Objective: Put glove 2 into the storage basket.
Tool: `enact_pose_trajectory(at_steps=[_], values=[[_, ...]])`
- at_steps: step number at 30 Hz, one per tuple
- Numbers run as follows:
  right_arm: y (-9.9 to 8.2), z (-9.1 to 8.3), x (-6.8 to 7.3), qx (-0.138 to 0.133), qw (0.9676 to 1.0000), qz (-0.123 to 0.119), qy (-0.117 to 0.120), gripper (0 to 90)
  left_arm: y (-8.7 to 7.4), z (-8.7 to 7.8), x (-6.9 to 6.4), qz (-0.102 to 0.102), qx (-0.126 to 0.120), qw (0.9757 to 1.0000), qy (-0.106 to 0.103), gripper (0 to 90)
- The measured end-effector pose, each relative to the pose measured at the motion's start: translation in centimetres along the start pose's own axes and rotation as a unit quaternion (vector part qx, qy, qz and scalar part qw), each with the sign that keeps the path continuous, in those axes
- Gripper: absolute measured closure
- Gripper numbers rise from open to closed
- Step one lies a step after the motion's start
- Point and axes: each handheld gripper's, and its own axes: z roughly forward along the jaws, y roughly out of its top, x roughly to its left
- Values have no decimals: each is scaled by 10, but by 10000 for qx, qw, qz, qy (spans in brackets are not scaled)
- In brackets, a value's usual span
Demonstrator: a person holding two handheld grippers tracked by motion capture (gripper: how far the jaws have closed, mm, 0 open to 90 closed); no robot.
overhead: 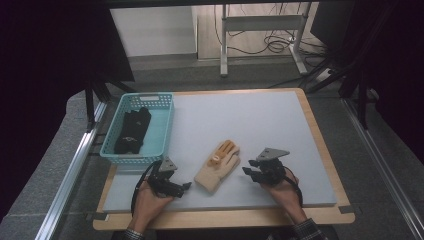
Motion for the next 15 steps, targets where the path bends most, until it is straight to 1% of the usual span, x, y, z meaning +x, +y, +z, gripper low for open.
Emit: enact_pose_trajectory(at_steps=[3,5,6,8,11,13,15], values=[[-7,-8,-15,-9,9996,260,-83,461,0,0,0,3,2,10000,1,47],[-12,-12,-23,15,9992,375,-142,396,0,0,0,3,4,10000,1,47],[-14,-13,-27,30,9989,420,-215,367,0,0,0,4,4,10000,0,47],[-18,-16,-33,76,9980,441,-455,321,0,0,0,1,4,10000,-1,47],[-23,-19,-42,133,9956,510,-778,269,0,0,0,-1,3,10000,-3,47],[-27,-19,-47,156,9942,578,-898,246,0,0,0,-2,4,10000,-5,47],[-30,-18,-51,201,9926,564,-1056,224,0,0,0,-4,4,10000,-6,47]])
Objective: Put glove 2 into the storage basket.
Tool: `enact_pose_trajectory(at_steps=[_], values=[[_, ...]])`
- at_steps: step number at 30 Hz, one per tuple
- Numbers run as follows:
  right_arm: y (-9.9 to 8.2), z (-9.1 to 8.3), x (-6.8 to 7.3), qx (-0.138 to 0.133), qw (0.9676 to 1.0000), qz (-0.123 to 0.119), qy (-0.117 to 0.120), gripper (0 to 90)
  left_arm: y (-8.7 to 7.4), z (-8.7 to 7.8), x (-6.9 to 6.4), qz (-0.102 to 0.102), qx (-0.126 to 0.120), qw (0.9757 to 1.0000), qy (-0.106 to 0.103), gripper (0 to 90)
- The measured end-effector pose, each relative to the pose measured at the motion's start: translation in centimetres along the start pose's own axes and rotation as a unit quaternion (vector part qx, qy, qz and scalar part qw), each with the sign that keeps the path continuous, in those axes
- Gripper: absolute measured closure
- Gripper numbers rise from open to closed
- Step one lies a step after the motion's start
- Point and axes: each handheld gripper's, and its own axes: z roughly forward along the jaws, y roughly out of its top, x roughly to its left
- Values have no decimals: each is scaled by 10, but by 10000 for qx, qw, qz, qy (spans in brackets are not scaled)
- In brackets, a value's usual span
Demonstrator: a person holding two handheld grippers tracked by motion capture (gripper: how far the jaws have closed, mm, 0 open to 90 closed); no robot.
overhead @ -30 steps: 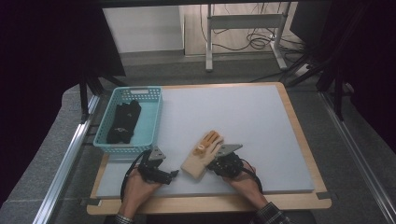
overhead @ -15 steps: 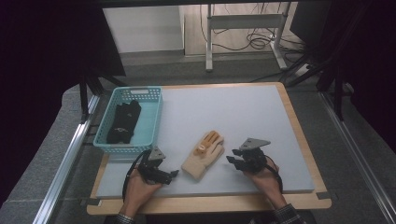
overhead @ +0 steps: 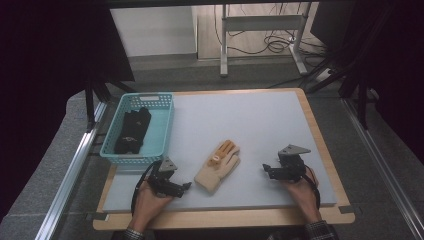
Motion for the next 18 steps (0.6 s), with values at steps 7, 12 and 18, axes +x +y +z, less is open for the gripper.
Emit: enact_pose_trajectory(at_steps=[7,12,18], values=[[-2,3,-2,65,9999,92,-46,186,0,0,0,0,-1,10000,1,48],[-3,3,-2,61,9999,92,-75,178,0,0,0,-8,-8,10000,-7,50],[-3,3,-2,57,9999,98,-84,176,0,-3,1,-244,-57,9996,-118,42]])
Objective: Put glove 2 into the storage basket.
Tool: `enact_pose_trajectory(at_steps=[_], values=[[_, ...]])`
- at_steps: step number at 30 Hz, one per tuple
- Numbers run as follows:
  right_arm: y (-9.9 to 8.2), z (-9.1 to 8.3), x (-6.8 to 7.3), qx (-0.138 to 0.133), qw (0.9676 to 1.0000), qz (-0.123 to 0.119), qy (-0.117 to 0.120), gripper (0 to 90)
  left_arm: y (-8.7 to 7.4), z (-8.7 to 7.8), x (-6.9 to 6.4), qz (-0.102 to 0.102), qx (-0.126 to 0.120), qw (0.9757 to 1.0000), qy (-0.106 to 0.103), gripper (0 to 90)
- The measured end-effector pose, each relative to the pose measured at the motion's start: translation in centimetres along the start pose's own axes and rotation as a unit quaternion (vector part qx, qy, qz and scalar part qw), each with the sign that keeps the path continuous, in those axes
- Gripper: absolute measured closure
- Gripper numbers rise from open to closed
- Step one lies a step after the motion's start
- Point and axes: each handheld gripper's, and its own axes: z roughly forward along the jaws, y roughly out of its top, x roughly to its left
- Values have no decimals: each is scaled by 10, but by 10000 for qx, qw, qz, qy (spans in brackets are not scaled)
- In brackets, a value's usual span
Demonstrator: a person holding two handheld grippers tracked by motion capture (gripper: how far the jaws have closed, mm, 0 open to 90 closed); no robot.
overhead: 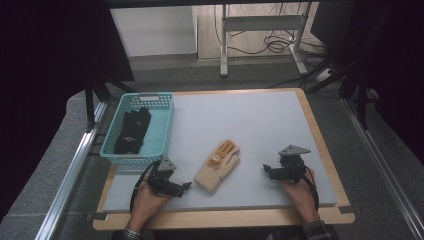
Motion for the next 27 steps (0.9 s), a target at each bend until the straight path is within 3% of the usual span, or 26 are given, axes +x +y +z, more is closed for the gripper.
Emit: enact_pose_trajectory(at_steps=[8,14,22,27], values=[[0,0,0,-1,10000,-3,-9,176,13,-9,-13,7,-28,9998,-194,35],[0,0,0,1,10000,-1,-25,172,34,-7,-29,51,-48,9993,-360,25],[0,0,1,-13,10000,-17,-53,170,69,13,-46,163,57,9990,-419,23],[0,-1,2,-25,9999,-61,-101,170,88,36,-52,173,302,9987,-365,23]])
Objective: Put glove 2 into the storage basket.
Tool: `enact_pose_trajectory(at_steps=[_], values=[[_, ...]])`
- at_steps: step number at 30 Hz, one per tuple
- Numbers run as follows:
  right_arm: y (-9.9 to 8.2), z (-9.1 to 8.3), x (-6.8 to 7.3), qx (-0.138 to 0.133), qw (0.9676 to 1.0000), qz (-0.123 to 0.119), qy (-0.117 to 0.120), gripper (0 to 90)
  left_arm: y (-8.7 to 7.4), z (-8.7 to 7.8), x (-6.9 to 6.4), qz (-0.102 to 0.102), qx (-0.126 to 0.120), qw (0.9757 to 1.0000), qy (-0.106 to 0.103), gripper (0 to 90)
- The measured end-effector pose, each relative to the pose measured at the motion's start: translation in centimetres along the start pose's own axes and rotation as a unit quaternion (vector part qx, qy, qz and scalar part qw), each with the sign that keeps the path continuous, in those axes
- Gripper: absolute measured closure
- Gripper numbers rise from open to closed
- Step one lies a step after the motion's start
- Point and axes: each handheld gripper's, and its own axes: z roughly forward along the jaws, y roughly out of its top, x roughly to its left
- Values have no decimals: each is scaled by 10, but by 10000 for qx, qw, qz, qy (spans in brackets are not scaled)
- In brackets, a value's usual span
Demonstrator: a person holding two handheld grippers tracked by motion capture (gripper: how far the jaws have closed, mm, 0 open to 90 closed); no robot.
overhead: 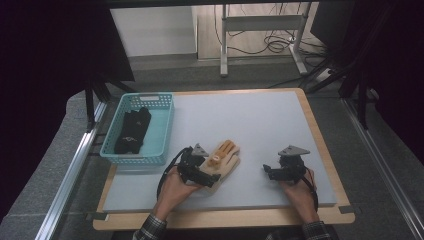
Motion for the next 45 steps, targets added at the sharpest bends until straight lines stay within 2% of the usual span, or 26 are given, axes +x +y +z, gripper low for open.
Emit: enact_pose_trajectory(at_steps=[6,11,13,14,19,23,27,32,37,39,45], values=[[0,0,0,7,10000,15,18,170,12,25,-2,-6,292,9996,8,25],[0,0,0,0,10000,18,17,169,16,44,-7,125,614,9979,166,44],[0,0,0,-2,10000,12,13,170,16,46,-12,258,668,9968,360,57],[0,0,0,0,10000,14,12,169,16,45,-13,276,673,9967,359,73],[0,0,0,1,10000,15,12,170,18,40,-18,344,742,9962,315,250],[0,0,-1,13,10000,23,28,170,22,38,-22,418,881,9949,266,438],[0,0,0,5,10000,10,9,170,24,36,-22,454,943,9943,197,522],[0,0,-1,11,10000,18,25,170,25,26,-6,161,737,9971,41,537],[0,0,-1,11,10000,16,22,170,30,1,10,15,547,9984,155,534],[0,0,-1,12,10000,23,25,169,33,-10,15,-9,466,9986,261,532],[0,0,-1,10,10000,14,26,169,41,-45,38,-176,319,9976,587,524]])
